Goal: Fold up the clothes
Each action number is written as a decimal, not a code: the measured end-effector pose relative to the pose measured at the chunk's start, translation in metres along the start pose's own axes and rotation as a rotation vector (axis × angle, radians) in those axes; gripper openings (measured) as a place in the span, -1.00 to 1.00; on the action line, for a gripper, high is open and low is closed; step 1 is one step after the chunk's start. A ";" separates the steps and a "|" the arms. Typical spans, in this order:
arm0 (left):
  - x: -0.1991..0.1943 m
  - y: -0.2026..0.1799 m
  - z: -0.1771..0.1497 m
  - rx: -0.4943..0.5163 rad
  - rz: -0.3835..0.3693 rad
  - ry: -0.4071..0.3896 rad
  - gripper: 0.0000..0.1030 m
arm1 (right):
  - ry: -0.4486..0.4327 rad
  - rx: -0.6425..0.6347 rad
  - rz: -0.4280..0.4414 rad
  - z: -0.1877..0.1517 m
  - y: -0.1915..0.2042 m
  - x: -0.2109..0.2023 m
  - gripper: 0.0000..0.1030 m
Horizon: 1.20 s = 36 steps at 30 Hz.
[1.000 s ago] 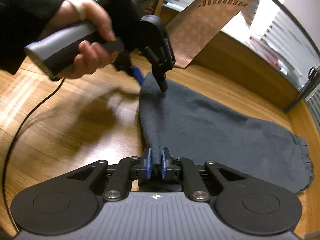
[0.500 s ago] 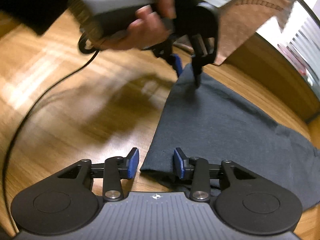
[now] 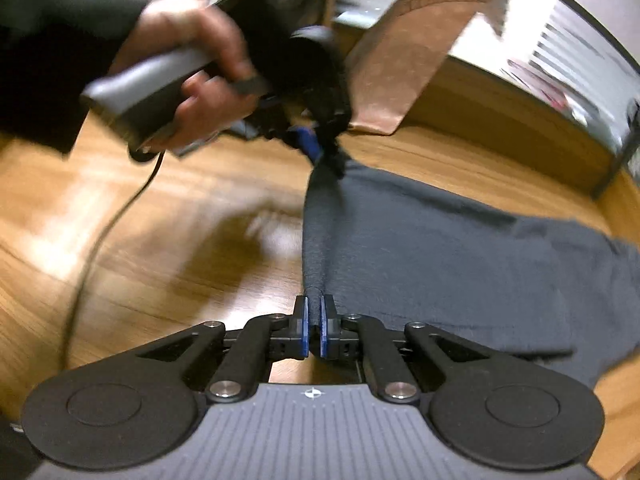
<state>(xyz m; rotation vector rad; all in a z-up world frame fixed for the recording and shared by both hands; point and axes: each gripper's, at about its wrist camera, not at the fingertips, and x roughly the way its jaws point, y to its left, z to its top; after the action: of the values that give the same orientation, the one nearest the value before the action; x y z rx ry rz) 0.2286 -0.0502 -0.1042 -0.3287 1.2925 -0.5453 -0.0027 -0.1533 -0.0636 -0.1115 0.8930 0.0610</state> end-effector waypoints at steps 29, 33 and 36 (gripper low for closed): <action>-0.081 -0.025 -0.099 -0.085 0.177 -0.037 -0.78 | -0.043 0.120 0.291 -0.049 -0.034 -0.111 -0.80; -0.072 -0.007 -0.109 -0.103 0.195 -0.015 -0.79 | -0.066 0.197 0.329 -0.046 -0.055 -0.105 -0.80; -0.069 0.002 -0.116 -0.090 0.207 -0.002 -0.79 | -0.097 0.285 0.350 -0.044 -0.075 -0.101 -0.80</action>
<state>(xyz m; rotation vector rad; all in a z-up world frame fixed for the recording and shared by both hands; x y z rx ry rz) 0.1055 -0.0024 -0.0786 -0.2655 1.3338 -0.3121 -0.0929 -0.2334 -0.0071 0.3123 0.8079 0.2615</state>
